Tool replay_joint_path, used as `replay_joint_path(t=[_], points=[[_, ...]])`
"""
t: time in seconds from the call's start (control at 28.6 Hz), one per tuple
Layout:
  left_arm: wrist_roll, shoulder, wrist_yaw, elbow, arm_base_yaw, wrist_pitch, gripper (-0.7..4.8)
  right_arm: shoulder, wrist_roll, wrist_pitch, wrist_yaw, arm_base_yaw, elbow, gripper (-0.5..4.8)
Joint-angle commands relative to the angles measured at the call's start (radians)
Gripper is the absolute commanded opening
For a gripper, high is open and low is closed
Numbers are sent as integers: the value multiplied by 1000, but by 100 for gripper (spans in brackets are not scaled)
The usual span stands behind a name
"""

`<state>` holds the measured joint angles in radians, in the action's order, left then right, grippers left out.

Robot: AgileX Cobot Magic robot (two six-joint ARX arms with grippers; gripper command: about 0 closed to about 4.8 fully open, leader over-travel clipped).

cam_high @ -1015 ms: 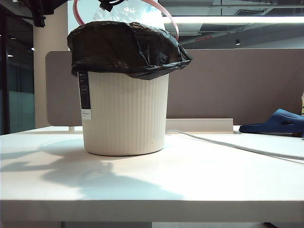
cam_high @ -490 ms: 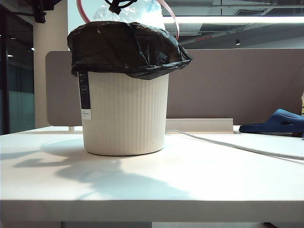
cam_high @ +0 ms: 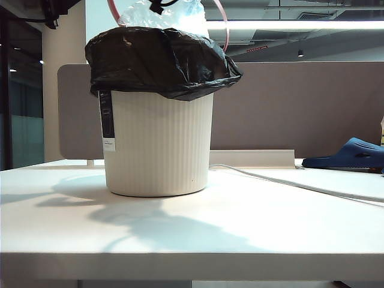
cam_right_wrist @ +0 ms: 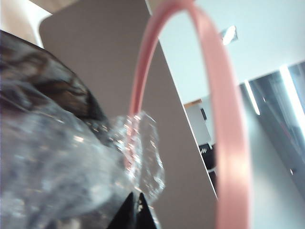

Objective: Open the ring lid of the trash can, pull out the black garbage bag inside, and place it on the table.

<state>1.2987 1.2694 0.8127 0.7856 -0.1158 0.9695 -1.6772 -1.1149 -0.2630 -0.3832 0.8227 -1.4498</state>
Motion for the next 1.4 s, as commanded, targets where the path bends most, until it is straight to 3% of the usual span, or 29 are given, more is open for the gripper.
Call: replay_joint_path(t=[0.03,0.21,0.59,0.87,1.4], points=[[-95,-4,96,6,-1,22,341,12,56,-29,-6,-25,-5,-1],[-168,-4,164,6,-1,24,341,25,126,-31,10,-61,-6,-1],[-185,-5,179,6,-1,36,341,23,317,63,96,-108,-179,-1],[-192,-5,204,6,-1,35,341,23,511,126,158,-232,-253,-1],[-192,-5,228,6,-1,38,341,23,536,122,166,-300,-253,-1]])
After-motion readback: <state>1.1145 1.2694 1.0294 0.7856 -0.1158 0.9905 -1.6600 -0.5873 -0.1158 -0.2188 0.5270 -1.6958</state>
